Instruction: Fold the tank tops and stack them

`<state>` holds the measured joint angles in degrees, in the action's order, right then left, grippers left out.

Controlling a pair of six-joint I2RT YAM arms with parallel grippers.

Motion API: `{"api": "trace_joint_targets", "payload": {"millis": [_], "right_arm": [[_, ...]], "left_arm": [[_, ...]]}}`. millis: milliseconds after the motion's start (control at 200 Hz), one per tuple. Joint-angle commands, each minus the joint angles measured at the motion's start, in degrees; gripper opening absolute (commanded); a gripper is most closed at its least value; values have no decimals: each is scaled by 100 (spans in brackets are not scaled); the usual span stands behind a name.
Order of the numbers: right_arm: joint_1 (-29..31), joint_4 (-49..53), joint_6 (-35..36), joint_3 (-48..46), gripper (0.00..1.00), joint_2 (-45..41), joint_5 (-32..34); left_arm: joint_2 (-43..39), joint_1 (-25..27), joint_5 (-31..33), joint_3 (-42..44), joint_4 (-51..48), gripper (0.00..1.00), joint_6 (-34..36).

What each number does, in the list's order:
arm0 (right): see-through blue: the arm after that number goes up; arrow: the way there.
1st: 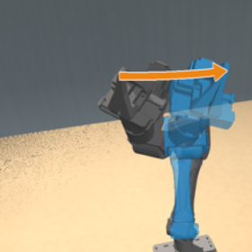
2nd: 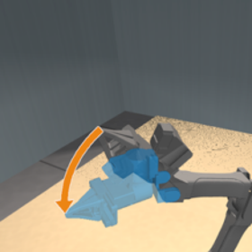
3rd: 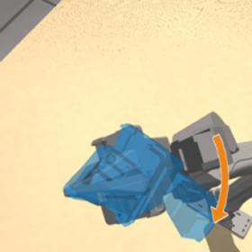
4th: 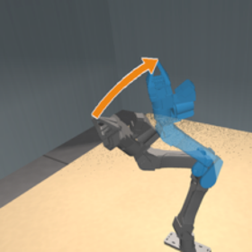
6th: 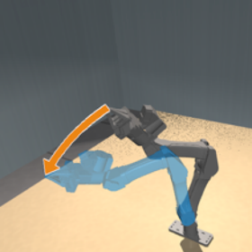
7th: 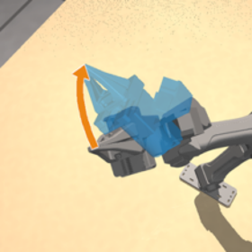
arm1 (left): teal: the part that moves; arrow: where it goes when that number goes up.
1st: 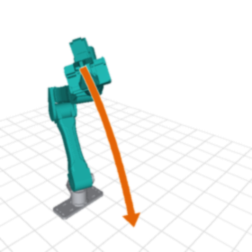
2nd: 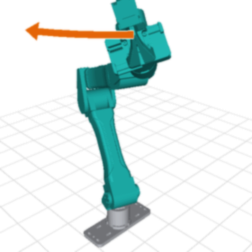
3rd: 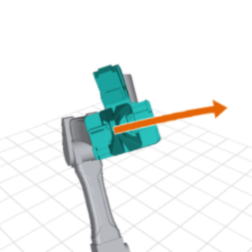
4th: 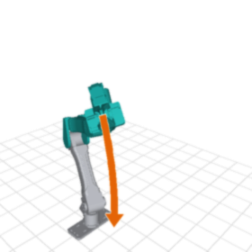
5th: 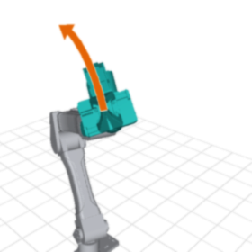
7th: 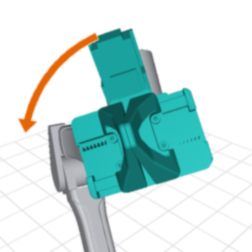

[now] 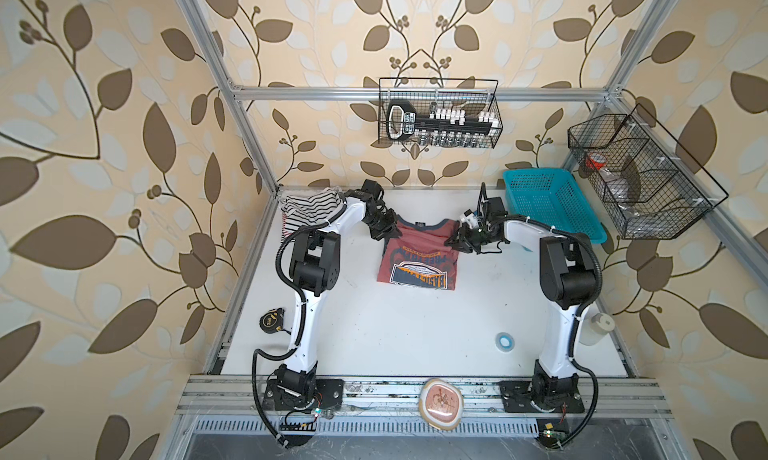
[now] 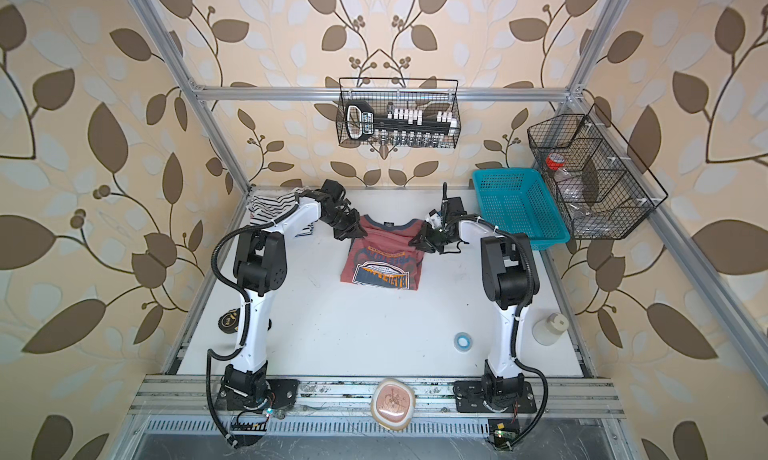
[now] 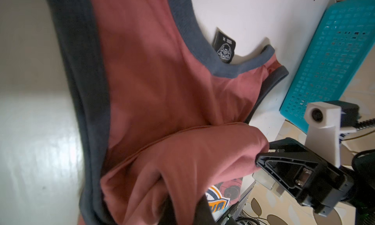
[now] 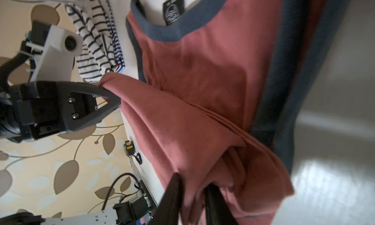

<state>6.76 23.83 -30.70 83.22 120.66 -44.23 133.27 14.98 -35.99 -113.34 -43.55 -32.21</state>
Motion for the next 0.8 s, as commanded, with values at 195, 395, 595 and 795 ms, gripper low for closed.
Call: {"api": "trace_joint_targets", "payload": {"millis": [195,395,595,795], "right_arm": [[-123,-628,-315,373,42,-196,105],[-99,-312,-20,58,47,-1061,706],[257,-502,-13,-512,47,-1633,770],[764,-765,-138,-541,3,-1063,320]], "left_arm": [[39,-442,-134,-758,606,40,-398],[-484,-430,21,-838,405,42,-281],[-1153,-129,16,285,601,28,-227],[-823,195,-344,559,811,0,-316]]}}
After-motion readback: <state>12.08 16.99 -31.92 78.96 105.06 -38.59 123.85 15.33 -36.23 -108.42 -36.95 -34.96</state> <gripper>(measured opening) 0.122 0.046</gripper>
